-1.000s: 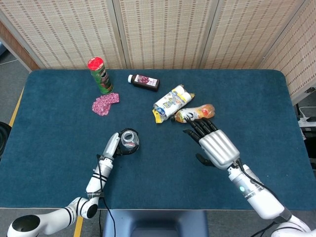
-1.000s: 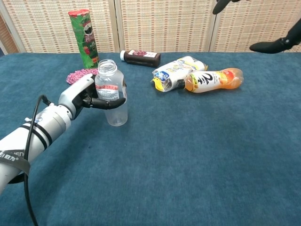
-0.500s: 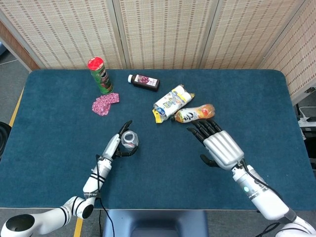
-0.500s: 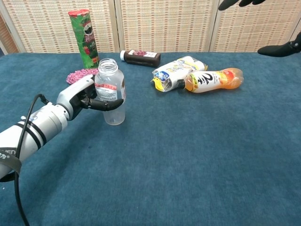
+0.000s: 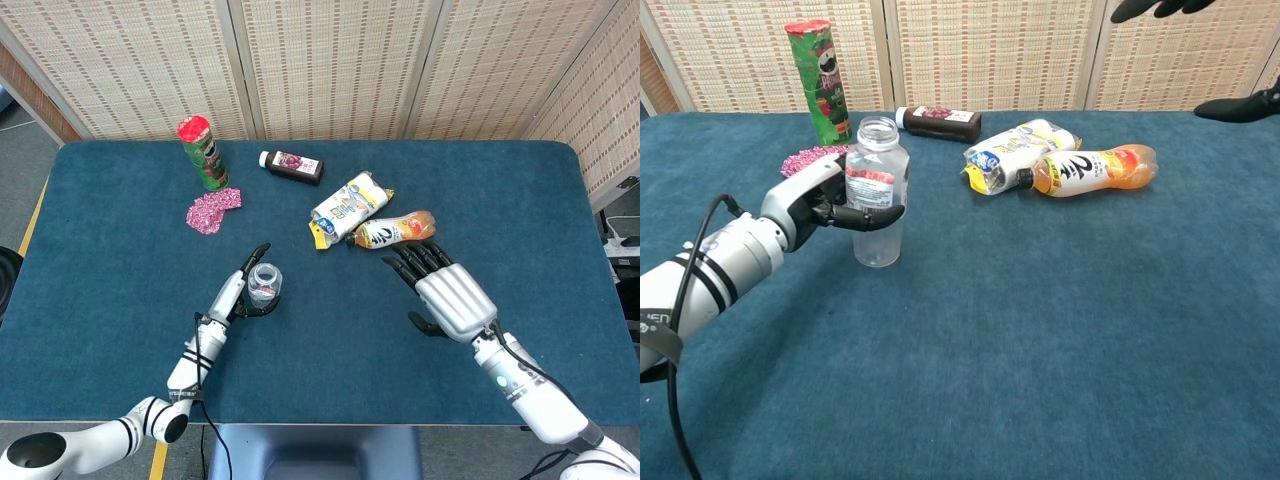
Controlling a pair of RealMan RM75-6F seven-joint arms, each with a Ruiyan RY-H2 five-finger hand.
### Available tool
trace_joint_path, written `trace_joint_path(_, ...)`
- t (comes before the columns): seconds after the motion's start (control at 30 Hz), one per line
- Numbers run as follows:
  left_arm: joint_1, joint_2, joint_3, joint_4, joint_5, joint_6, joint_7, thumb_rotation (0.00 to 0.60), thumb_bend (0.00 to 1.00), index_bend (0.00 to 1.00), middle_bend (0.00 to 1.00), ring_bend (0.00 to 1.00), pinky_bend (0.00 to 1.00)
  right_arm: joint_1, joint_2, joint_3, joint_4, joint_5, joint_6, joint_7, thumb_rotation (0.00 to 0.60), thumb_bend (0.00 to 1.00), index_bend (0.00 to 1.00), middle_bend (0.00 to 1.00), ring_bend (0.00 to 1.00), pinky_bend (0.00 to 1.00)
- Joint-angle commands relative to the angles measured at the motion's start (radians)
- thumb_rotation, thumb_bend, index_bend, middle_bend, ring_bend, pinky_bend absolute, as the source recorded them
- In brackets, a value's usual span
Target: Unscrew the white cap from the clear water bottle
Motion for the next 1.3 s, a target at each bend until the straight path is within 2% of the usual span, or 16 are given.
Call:
trace_joint_path(0.03,-0.001,0.008,0.008,0.004,0.008,-0.007,-0.016,0.6,0.35,0.0,0.0,0.0,0.04,-0.003,-0.001,0.005,0.003,-0.001,-0.007,0.002,0.6,0.31,0.06,0.0,0.0,0.0)
trace_joint_path(0.4,-0.002,0.038,0.047,0.01,0.062,0.005,-0.072,0.6,0.3,0.0,0.0,0.0,0.0,-0.013,-0.007,0.021,-0.007,0.001,-0.017,-0.018,0.6,0.31,0.06,0.0,0.0,0.0)
trace_joint_path(0.83,0.002,0.074,0.057,0.005,0.073,0.019,-0.115,0.6,0.29,0.0,0.0,0.0,0.0,-0.021,0.0,0.032,-0.021,0.016,-0.026,-0.039,0.6,0.31,0.04,0.0,0.0,0.0)
trace_joint_path(1.03,-0.001,0.118,0.066,0.019,0.073,-0.003,-0.127,0.6,0.29,0.0,0.0,0.0,0.0,-0.021,0.002,0.036,-0.025,0.03,-0.034,-0.049,0.6,0.31,0.01,0.0,0.0,0.0)
trace_joint_path(1.3,0.046,0.182,0.098,-0.015,0.1,0.061,-0.154,0.6,0.29,0.0,0.0,0.0,0.0,-0.029,0.002,0.037,-0.027,0.04,-0.029,-0.058,0.6,0.31,0.0,0.0,0.0,0.0)
